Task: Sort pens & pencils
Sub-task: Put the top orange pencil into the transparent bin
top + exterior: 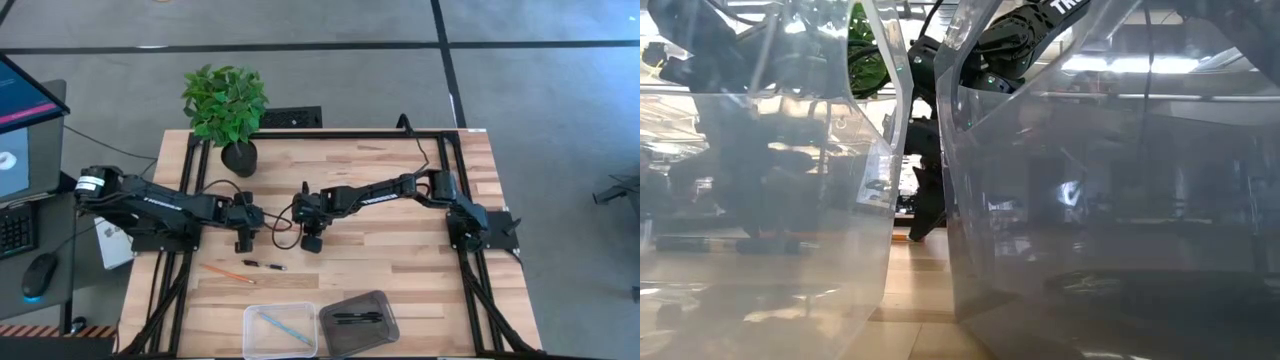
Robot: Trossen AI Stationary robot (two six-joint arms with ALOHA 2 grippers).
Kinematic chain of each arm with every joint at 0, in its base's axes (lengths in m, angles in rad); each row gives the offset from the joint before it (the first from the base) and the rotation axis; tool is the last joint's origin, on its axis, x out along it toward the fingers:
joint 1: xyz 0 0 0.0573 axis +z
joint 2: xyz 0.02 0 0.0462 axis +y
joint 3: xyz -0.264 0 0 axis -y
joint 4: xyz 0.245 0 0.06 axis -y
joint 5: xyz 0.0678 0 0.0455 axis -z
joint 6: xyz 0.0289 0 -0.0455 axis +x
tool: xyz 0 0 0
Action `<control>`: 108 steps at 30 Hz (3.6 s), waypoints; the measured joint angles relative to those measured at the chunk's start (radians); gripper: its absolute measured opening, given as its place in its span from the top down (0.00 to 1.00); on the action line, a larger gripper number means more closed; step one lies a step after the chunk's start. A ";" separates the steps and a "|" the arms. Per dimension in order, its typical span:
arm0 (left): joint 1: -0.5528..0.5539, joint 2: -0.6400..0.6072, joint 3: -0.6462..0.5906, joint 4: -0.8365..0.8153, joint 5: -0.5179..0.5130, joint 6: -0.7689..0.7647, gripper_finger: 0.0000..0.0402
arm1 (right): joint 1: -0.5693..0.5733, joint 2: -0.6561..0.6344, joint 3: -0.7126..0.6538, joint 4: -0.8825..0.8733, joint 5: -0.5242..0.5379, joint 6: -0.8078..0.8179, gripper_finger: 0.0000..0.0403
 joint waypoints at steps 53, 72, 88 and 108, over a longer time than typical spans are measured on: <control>0.000 0.114 0.045 -0.049 0.024 0.042 0.99 | -0.011 -0.048 -0.009 0.063 0.022 -0.032 0.86; -0.014 0.058 0.059 -0.041 -0.015 0.027 1.00 | -0.027 -0.201 -0.003 -0.238 0.409 -0.004 0.86; -0.248 0.054 0.422 -0.366 -0.021 0.009 1.00 | -0.024 -0.435 -0.343 -0.095 0.551 0.058 0.86; -0.656 0.082 0.628 -0.218 0.048 -0.399 1.00 | 0.068 -0.665 -0.615 0.245 0.472 0.048 0.86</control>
